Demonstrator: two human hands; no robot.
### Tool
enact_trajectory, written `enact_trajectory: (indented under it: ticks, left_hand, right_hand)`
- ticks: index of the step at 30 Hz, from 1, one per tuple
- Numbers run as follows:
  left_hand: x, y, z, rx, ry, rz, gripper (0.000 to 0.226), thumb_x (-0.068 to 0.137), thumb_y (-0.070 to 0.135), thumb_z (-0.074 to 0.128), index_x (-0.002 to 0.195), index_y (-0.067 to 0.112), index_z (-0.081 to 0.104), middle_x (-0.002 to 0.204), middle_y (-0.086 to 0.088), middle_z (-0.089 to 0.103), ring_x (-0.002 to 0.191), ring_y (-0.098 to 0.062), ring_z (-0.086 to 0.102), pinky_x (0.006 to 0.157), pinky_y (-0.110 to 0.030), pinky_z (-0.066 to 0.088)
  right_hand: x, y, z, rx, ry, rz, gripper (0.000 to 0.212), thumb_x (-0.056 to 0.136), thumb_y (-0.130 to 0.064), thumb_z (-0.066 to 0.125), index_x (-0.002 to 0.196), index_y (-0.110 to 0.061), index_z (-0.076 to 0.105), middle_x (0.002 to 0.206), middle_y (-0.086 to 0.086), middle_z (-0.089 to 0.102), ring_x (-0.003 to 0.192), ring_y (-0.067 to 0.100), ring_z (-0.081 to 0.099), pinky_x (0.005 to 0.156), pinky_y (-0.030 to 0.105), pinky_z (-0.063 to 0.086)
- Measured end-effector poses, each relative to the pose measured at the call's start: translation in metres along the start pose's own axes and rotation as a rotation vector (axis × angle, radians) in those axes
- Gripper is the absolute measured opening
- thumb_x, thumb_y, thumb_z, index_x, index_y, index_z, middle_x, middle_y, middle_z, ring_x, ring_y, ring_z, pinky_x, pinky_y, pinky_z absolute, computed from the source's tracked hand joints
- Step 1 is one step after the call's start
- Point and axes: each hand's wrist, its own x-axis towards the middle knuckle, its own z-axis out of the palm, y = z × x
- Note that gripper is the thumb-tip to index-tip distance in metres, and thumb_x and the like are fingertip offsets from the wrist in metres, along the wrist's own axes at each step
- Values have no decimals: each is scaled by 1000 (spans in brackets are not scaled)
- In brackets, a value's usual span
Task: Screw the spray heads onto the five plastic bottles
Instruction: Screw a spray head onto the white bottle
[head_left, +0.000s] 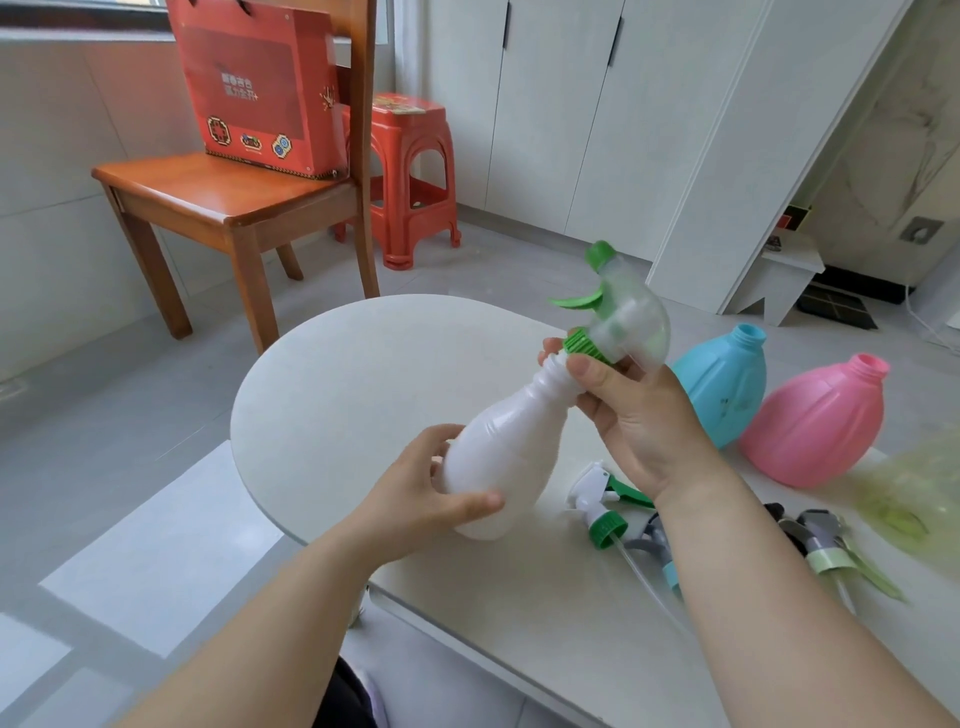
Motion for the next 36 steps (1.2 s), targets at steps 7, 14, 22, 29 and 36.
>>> enact_trajectory:
  ticks: [7,14,22,29,36]
  left_hand:
    - [1,7,11,27,-84,94,72,37,49,70,100,54,36,108,19,52,97,6,53,68,-11,47]
    - [0,11,37,178,236,126,61,45,44,71,83,59,26,87,24,50,82,0,53,58,-19,40]
    - [0,9,38,188,205,192,90,50,43,75,128,27,31,117,11,46,113,-16,46,96,-38,40]
    - [13,12,11,-99,-82,166,71,54,26,71,115,46,41,122,13,53,119,-9,47,89,-20,43]
    - [12,14,49,224,362,218,87,53,40,78,128,26,34,120,6,45,114,-15,44,96,-33,38]
  right_hand:
    - [-1,-15,16,-261,-224,71,18,55,-18,69,73,-22,69,80,-7,74,90,9,67,89,25,52]
    - [-4,-20,16,-523,-116,20,16,71,-8,69,81,-20,67,92,1,72,89,12,65,87,27,50]
    - [-4,-27,20,-627,-150,54,18,72,-8,68,88,-15,65,105,14,69,94,16,65,88,28,49]
    - [0,-30,17,-638,-215,61,23,73,-3,66,96,-8,65,110,19,66,91,11,61,85,22,50]
    - [-1,-15,17,-681,39,-43,18,69,-14,71,86,-15,65,82,1,69,77,7,62,74,19,50]
